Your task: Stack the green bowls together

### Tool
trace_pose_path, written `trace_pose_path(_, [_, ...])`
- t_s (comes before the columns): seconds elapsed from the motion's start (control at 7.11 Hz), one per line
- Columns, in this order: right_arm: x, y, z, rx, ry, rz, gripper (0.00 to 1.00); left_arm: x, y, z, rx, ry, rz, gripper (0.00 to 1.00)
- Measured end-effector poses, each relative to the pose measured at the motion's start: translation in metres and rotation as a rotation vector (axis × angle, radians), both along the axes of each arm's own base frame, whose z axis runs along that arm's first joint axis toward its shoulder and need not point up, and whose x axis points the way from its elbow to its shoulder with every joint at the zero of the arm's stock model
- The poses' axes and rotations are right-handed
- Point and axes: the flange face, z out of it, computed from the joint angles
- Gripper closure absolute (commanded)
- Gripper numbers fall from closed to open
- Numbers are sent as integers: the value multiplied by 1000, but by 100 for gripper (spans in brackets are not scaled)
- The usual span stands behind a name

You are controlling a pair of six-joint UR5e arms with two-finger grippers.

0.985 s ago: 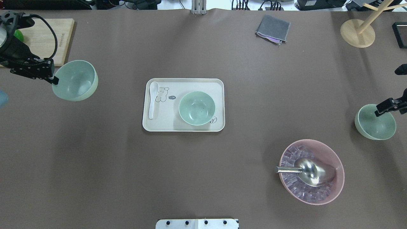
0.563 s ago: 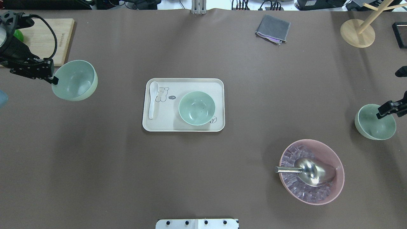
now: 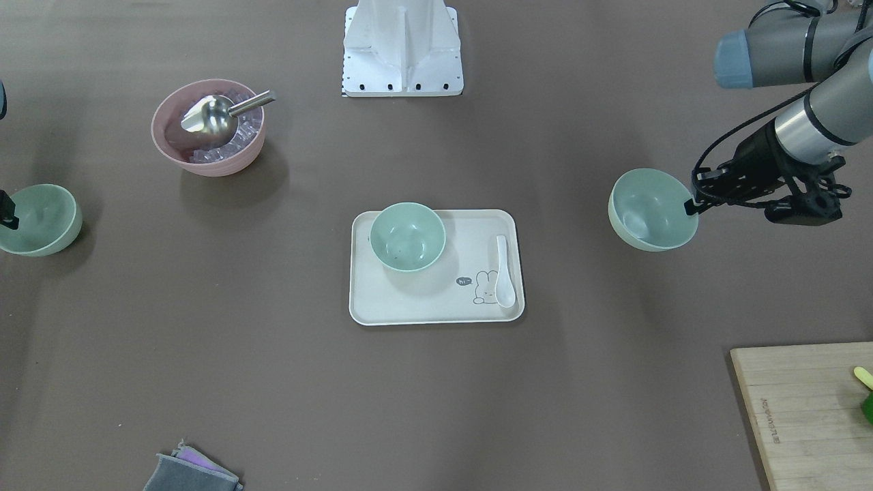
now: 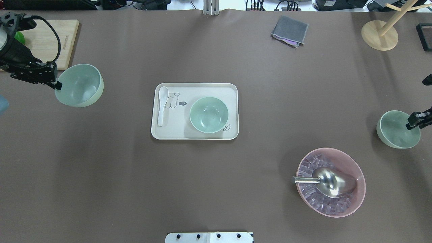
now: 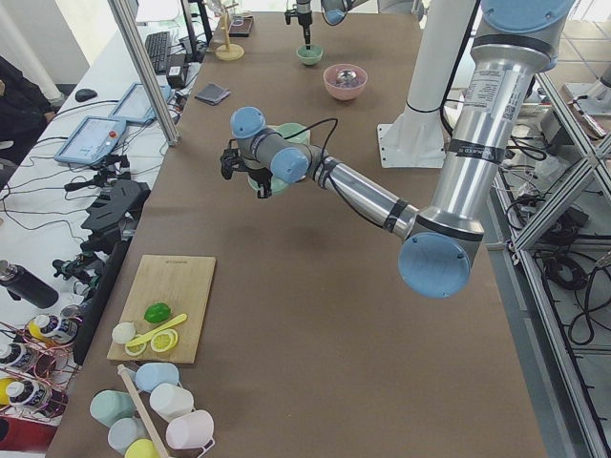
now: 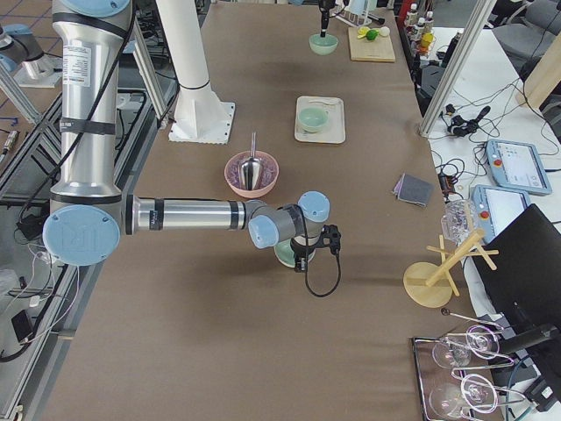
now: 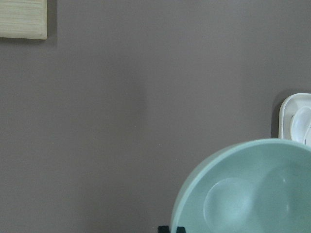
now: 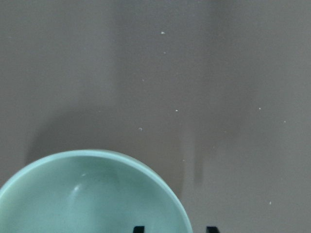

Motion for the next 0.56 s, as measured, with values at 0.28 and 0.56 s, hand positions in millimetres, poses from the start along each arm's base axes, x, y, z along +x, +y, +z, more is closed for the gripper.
trace_pose_path(0.28, [1, 1, 0, 0, 0, 0, 66, 0, 0, 0, 1, 1, 0, 100])
trace_pose_path(0.56, [2, 2, 0, 2, -1, -1, 72, 0, 0, -1, 2, 1, 0, 100])
